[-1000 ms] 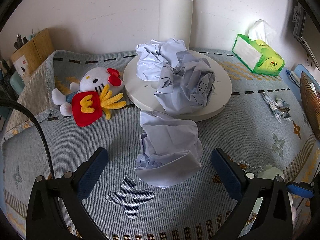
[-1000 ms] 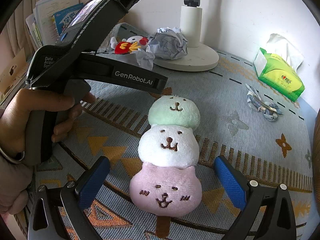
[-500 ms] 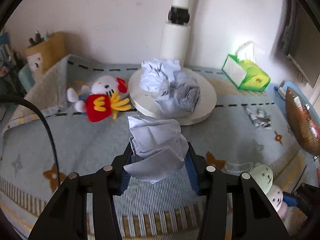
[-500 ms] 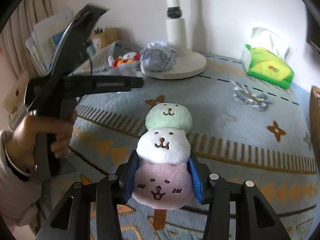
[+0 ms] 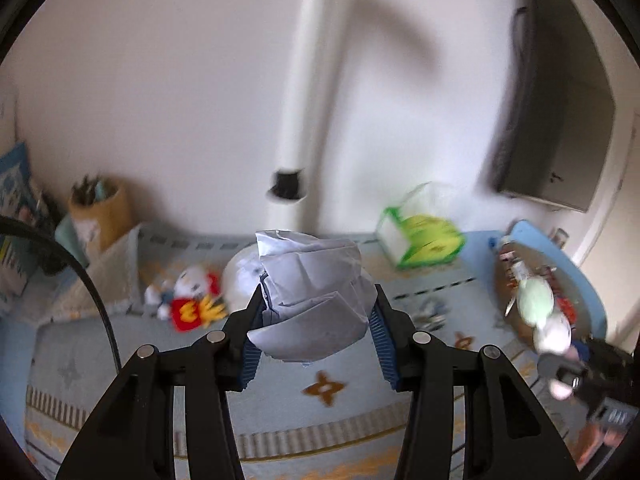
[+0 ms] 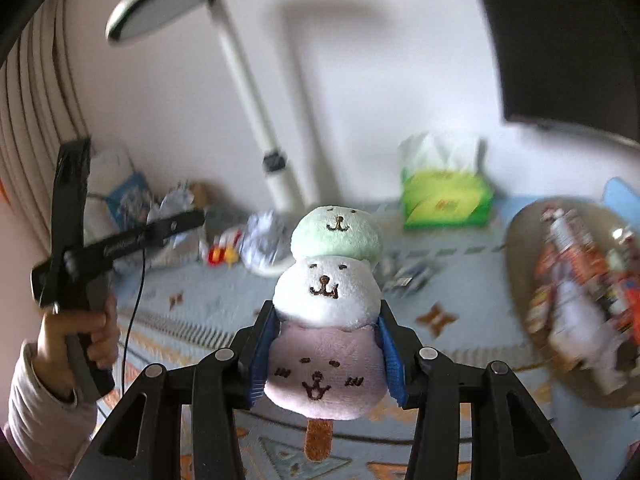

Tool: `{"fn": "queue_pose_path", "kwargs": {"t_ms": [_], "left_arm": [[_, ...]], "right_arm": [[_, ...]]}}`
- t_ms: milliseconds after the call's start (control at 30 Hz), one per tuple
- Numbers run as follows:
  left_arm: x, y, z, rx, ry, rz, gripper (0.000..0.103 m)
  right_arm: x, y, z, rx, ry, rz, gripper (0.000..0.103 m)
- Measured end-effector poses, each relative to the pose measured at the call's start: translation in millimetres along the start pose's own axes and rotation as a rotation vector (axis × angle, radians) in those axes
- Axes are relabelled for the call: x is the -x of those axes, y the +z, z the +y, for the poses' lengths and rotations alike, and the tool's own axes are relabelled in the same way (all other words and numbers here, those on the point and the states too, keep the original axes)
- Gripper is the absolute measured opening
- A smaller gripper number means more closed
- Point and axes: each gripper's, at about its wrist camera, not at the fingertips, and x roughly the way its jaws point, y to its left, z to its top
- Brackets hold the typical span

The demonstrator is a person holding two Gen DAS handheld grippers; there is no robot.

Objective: Organize objects
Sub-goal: 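Carry plush stack and crumpled paper over the amber glass bowl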

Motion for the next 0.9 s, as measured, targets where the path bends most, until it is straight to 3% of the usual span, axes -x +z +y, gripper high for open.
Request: {"fn": "queue_pose_path", "kwargs": {"t_ms": [400, 667, 900], "left_arm": [[-2.9, 28.3, -106.2, -0.098, -0.162, -0.055, 0.045], [-34.7, 19.4, -185.5, -0.194, -0.279, -0.013, 0.045], [-63.0, 2.7, -249.7, -0.264, -0.350, 0.027, 0.045]], "right_arm": [[66.8, 36.0, -57.4, -0.016, -0.086, -0.125, 0.047], [100.4, 39.6, -128.4, -0.109, -0.170, -0.170, 0.047], [114.1, 41.5, -190.0, -0.190, -0.256, -0.146, 0.047]]}}
